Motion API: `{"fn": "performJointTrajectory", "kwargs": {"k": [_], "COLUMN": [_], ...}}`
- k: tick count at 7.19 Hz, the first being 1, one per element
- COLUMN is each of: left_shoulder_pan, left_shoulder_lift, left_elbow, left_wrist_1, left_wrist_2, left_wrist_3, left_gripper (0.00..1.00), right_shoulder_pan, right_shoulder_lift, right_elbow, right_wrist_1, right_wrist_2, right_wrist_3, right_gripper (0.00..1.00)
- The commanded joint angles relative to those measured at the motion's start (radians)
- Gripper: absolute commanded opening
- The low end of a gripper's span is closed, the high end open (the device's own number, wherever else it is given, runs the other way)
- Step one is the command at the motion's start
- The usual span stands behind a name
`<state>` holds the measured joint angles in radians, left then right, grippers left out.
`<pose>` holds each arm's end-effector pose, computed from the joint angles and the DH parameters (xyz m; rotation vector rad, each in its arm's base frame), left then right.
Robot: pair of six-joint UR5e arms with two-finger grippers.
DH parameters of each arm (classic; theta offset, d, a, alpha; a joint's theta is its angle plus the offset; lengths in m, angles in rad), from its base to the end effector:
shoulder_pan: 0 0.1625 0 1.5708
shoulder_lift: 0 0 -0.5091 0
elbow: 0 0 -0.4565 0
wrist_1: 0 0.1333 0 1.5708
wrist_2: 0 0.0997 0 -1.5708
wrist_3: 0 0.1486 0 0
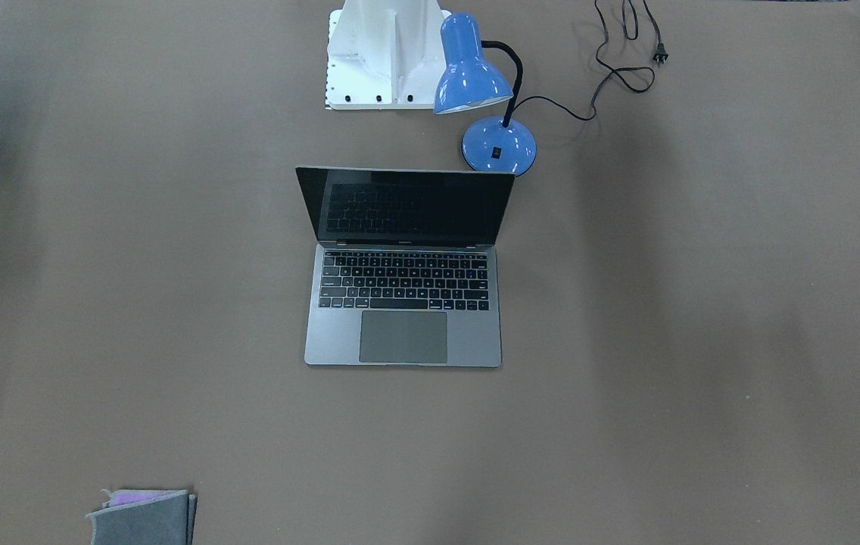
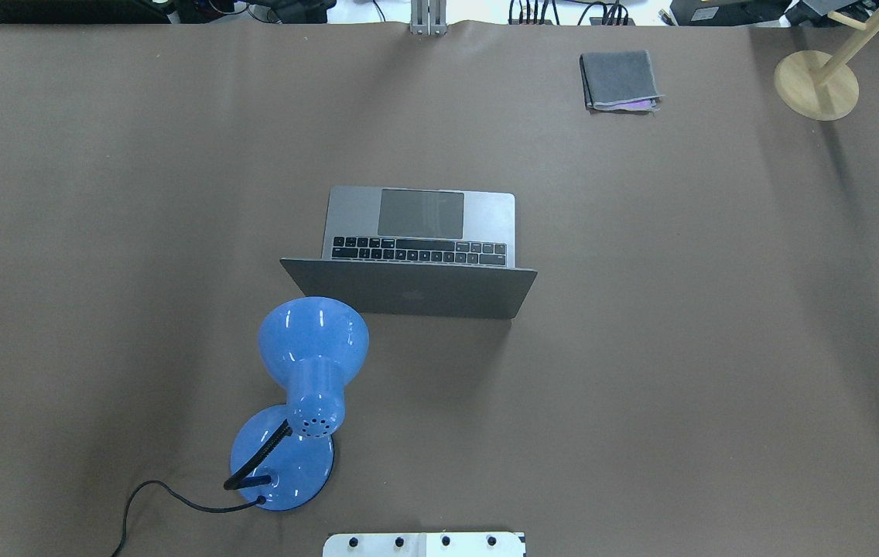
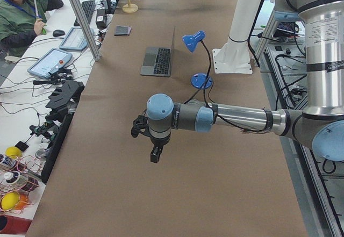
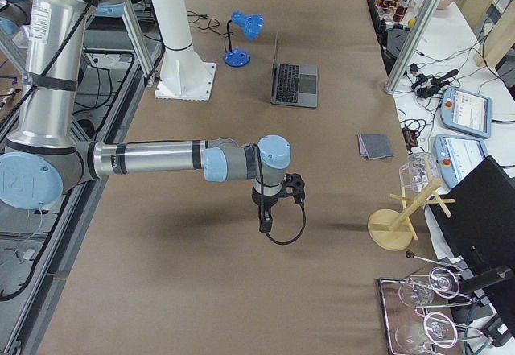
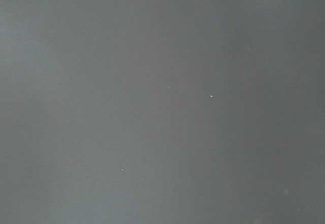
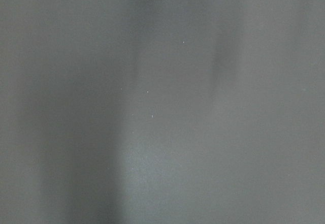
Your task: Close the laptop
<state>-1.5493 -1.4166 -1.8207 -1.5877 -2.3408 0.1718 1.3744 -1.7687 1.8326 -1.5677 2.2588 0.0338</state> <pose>-0.0194 -0.4878 0.7167 0.1648 0.7606 0.2268 -0.0521 -0.4613 0.7404 -0.0151 -0.6915 -0.1791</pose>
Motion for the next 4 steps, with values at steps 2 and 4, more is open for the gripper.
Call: {"fn": "performJointTrajectory", "kwargs": {"k": [2, 4], "left_shoulder_pan": [0.0, 0.0], "left_shoulder_lift": [0.001, -0.008], "left_elbow": [-0.017, -0.023], "left_wrist_1": [-0.008, -0.036], "left_wrist_2": [0.0, 0.002], "left_wrist_3": [0.002, -0.005], "left_gripper": [0.99, 0.99], "right_shoulder_pan": [0.0, 0.0], "right_shoulder_lift": [-0.001, 0.0], "right_elbow": [-0.004, 0.0], "right_wrist_1": [0.0, 0.002], "right_wrist_2": [-0.001, -0.021], "right_wrist_3": [0.0, -0.002], "right_gripper": [1.0, 1.0]}}
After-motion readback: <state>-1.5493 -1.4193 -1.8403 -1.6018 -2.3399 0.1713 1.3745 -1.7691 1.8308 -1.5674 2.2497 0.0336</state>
